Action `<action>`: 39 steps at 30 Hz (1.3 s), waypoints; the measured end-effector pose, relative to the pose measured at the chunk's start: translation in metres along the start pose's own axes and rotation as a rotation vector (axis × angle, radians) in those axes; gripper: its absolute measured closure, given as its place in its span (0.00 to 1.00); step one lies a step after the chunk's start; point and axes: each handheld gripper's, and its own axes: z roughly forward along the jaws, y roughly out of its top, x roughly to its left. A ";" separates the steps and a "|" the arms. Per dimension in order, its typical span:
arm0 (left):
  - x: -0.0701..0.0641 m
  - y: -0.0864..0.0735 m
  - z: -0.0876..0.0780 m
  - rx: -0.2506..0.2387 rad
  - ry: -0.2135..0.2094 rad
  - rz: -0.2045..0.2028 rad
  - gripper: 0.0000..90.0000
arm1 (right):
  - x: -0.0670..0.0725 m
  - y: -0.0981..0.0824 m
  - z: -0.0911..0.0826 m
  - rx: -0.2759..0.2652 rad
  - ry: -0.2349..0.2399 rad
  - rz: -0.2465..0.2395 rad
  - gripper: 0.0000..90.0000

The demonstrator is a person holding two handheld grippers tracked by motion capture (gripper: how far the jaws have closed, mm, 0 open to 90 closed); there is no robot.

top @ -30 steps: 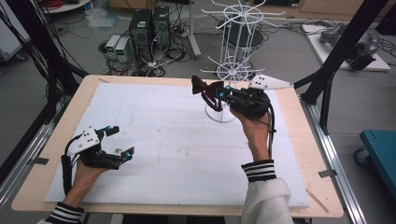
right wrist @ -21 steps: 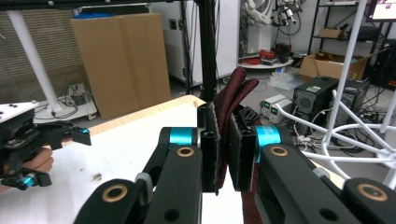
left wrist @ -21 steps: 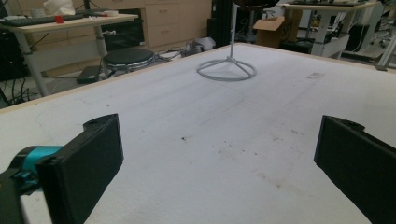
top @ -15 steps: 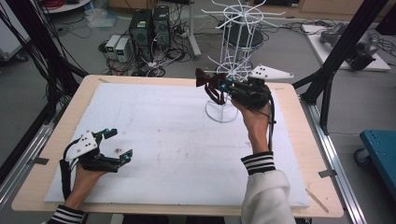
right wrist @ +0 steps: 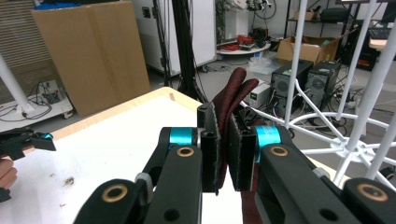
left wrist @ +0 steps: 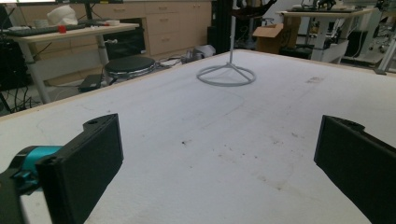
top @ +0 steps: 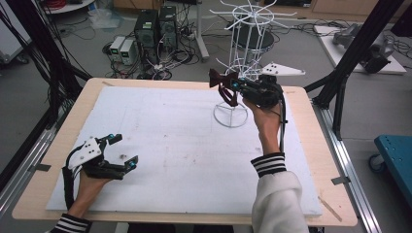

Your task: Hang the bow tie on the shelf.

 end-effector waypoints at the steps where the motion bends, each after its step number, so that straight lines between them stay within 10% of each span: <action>1: 0.000 0.000 0.000 0.001 0.000 0.002 0.02 | 0.000 0.000 0.000 0.000 0.000 0.000 0.95; 39: 0.001 -0.002 0.000 0.010 -0.002 0.003 0.02 | -0.011 0.002 0.004 0.128 -0.166 -0.015 0.83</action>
